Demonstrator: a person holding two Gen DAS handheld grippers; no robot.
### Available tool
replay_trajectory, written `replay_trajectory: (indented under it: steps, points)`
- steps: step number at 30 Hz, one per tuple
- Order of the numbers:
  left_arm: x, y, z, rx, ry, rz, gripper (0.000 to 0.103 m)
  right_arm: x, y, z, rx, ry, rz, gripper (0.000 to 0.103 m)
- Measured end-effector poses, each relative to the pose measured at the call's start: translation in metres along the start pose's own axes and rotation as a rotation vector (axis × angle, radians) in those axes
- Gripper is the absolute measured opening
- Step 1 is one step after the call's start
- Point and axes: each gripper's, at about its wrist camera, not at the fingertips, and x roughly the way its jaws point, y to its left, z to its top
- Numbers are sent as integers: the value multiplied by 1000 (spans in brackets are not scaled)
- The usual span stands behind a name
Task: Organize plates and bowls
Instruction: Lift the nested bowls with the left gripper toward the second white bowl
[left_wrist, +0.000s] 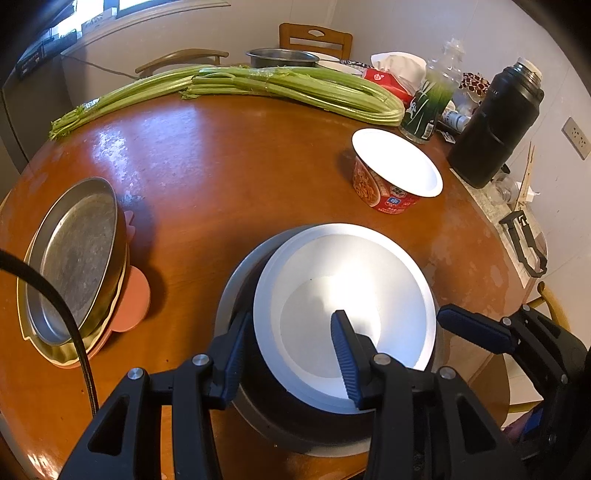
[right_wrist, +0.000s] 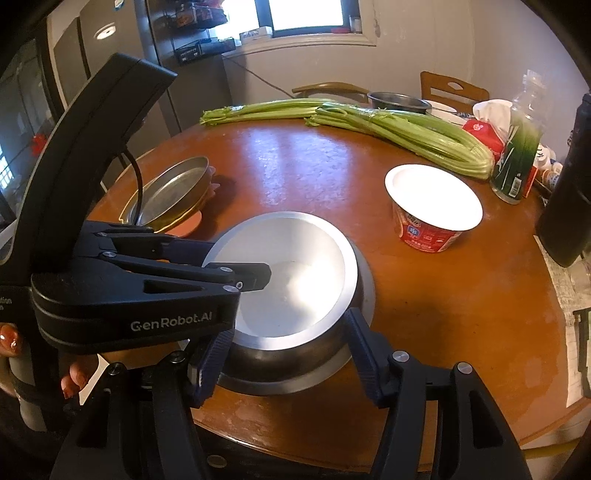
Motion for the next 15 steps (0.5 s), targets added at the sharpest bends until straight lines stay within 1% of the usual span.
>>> replay_trajectory:
  steps: [8,15]
  points:
    - [-4,0,0,1,-13,0,44,-2,-2,-1,10,-6,-7,63]
    - [-16,1,-2,8,-45,2,44,-5,-1,0,13,-12,-13,63]
